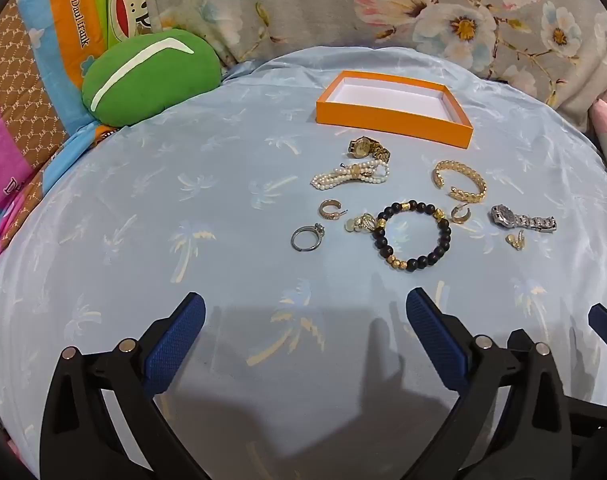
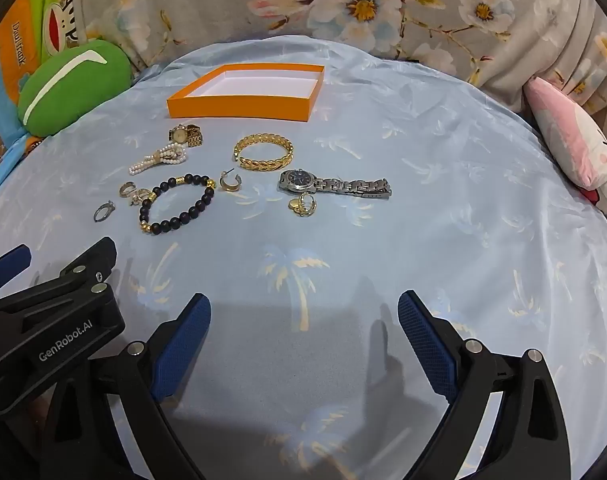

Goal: Organize jewelry

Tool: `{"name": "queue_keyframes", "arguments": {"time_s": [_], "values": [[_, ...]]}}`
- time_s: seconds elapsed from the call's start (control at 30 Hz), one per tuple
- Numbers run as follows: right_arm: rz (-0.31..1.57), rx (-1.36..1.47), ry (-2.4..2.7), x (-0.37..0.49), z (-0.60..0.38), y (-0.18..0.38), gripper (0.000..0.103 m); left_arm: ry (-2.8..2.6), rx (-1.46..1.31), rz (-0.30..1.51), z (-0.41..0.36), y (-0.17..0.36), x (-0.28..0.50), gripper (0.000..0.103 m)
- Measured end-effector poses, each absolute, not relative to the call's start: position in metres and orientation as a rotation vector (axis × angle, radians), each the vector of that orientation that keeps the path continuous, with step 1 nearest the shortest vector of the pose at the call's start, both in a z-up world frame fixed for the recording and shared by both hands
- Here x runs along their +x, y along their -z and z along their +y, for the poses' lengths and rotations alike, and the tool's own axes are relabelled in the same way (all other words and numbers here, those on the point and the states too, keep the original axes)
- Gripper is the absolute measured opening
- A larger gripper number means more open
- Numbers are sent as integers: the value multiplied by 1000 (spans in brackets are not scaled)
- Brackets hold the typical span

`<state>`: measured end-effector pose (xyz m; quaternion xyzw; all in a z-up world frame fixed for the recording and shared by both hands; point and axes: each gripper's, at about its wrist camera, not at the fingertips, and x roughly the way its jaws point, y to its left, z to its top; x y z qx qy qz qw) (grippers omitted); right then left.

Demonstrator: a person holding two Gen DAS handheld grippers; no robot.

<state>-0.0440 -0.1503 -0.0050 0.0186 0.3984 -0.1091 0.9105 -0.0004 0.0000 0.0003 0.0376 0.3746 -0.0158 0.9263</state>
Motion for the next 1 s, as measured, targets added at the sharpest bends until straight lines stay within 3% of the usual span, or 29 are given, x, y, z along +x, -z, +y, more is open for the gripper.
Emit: {"name": "queue_keyframes", "arguments": {"time_s": [1.0], "values": [[825, 40, 224, -44, -150, 5, 93, 34, 73, 773, 0, 0, 0, 98]]}}
